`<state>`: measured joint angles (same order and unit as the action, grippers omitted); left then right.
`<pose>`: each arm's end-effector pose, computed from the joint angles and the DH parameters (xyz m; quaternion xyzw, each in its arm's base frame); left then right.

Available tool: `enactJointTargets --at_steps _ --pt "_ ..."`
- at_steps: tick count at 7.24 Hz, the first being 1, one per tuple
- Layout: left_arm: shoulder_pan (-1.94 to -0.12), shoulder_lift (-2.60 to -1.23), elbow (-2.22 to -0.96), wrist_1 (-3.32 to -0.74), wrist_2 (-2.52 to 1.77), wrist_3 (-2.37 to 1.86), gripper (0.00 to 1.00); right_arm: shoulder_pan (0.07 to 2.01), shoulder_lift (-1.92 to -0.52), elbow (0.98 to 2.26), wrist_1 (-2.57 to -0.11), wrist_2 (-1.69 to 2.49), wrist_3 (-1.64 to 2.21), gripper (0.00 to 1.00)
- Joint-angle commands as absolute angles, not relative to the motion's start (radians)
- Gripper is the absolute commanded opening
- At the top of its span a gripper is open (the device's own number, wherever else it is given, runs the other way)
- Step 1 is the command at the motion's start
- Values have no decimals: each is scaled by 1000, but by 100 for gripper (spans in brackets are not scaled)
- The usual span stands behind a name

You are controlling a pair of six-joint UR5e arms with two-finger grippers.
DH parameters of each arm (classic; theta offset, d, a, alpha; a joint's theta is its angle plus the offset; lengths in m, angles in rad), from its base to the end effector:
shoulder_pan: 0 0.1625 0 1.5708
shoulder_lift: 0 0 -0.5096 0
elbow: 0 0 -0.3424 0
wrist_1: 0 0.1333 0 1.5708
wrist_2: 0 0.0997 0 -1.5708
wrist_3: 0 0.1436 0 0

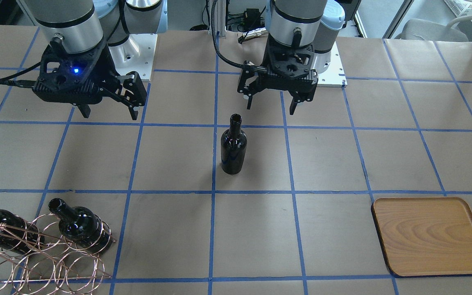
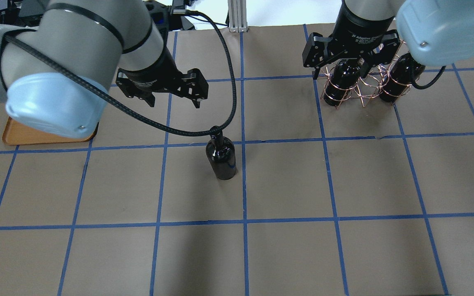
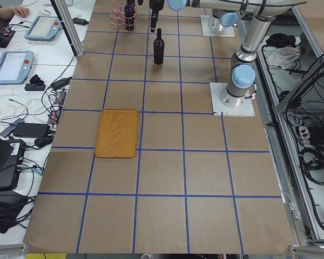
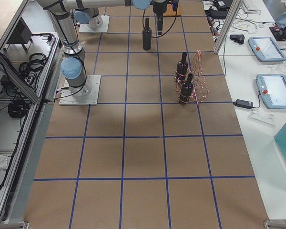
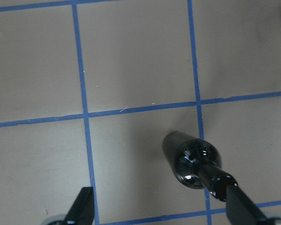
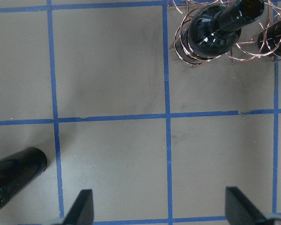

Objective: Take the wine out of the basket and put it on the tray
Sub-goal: 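Lower the left gripper onto the bottle neck and close it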

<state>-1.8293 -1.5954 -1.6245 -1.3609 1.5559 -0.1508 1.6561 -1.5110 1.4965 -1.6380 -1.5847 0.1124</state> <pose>-0.2515 -0.4213 0.5159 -0.0542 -0.9963 0.0629 0.0206 0.1721 -0.4710 0.5412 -0.0138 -0.9990 0.0413 0.0029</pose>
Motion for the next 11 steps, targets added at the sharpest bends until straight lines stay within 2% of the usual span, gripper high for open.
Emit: enactJointTargets --at_steps 1,6,8,9,10,11 --pt "-1920 -1643 -1629 -1330 1552 -231 100 1655 -1513 1500 -1638 -1580 104 100" --pt "-1950 -1729 -1693 -1266 1554 -229 99 1655 -1513 1502 -1641 -1579 106 100" --pt "-1947 -1733 -1692 -1267 1557 -215 83 1655 -1513 1502 -1643 -1577 106 100" --pt "-1947 -1729 -1692 -1269 1560 -216 71 1655 -1514 1502 -1641 -1577 107 100" --pt "-1942 -1729 -1692 -1270 1562 -216 52 1655 -1513 1502 -1641 -1577 107 100" --pt "-1939 -1730 -1687 -1269 1565 -216 15 1655 -1513 1502 -1643 -1575 107 100"
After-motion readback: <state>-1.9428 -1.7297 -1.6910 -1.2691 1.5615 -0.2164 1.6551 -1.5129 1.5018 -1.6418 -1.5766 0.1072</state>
